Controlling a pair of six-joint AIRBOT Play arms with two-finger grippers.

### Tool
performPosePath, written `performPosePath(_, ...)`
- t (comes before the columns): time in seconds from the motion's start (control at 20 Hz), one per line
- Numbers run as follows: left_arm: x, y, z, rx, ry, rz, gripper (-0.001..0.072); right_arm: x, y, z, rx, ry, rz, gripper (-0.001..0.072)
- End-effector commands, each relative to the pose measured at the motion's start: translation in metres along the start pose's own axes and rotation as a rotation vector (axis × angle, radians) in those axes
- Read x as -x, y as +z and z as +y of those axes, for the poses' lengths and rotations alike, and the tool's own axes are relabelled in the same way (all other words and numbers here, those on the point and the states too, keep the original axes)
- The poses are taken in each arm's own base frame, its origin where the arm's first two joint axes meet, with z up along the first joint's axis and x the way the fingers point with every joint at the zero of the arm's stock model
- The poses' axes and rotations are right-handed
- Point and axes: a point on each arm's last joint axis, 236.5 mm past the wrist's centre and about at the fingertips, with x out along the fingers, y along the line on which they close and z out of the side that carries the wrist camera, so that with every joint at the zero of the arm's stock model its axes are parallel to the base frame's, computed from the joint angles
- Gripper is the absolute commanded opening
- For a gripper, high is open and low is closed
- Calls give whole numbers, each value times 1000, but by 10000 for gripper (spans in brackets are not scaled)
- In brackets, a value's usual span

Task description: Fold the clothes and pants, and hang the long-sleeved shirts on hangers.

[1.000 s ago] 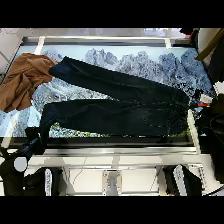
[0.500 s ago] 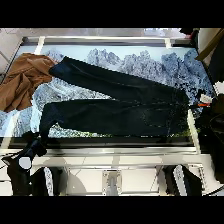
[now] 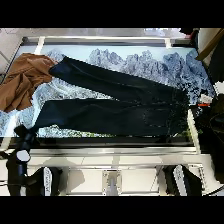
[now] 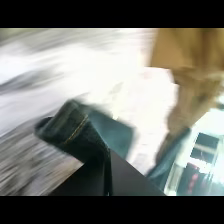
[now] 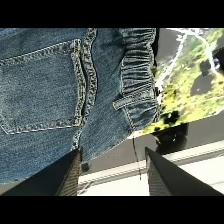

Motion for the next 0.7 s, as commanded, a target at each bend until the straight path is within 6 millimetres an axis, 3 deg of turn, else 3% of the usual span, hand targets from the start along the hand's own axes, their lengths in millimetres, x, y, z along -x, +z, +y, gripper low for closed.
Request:
performPosePath(0.0, 8, 16, -82, -309, -138, -67, 8, 2, -2, -10, 13, -43, 12, 460)
performPosePath(0.25, 11, 18, -200, -761, -168, -63, 10, 26, 10, -31, 58, -156, -5, 460)
performPosePath(0.3, 12, 16, -218, -835, -164, -51, 10, 26, 10, -31, 59, -159, -3, 460)
performPosePath(0.35, 11, 13, -224, -888, -138, -20, 10, 25, 7, -30, 53, -155, 7, 460)
performPosePath(0.4, 9, 10, -217, -928, -95, 21, 11, 21, 1, -30, 32, -148, 26, 460)
performPosePath(0.5, 1, 10, -175, -979, 49, 98, 10, 1, -22, -30, -7, -124, 98, 460)
performPosePath(0.55, -3, 9, -154, -989, 108, 136, 11, -11, -39, -27, -42, -97, 153, 459)
performPosePath(0.65, -7, 6, -134, -984, 146, 165, 11, -39, -79, -18, -91, -21, 306, 459)
